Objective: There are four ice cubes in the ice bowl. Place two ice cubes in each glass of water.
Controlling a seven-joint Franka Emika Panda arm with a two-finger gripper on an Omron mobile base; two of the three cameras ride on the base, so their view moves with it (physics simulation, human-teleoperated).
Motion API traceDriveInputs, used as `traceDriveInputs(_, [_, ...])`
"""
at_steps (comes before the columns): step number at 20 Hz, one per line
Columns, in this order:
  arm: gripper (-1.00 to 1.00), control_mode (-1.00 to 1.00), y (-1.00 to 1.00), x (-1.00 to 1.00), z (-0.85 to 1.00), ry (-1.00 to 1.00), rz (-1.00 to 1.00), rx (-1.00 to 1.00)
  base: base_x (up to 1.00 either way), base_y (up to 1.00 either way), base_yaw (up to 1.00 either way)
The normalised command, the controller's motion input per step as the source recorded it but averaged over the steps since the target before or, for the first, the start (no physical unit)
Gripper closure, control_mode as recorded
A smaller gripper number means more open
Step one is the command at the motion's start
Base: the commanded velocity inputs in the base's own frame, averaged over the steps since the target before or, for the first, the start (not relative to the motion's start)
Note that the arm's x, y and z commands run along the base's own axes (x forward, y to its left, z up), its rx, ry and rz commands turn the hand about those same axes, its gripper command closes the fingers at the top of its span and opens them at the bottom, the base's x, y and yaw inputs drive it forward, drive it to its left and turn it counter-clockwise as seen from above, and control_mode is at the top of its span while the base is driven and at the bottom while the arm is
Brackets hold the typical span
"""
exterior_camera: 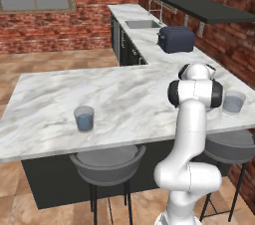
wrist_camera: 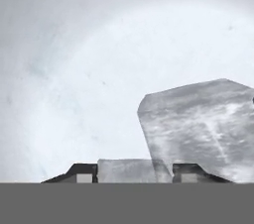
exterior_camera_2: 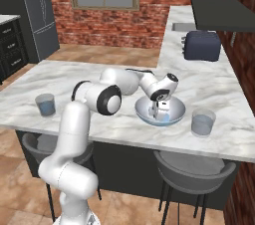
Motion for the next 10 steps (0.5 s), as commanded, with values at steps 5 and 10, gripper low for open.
traceDriveInputs(5, [1.00, -1.00, -0.18, -0.01, -0.38, -0.01, -0.08, 0.00, 0.00, 0.00, 0.00])
traceDriveInputs(10, [1.00, -1.00, -0.09, -0.31, -0.05, -0.12, -0.06, 0.03, 0.00, 0.00, 0.00])
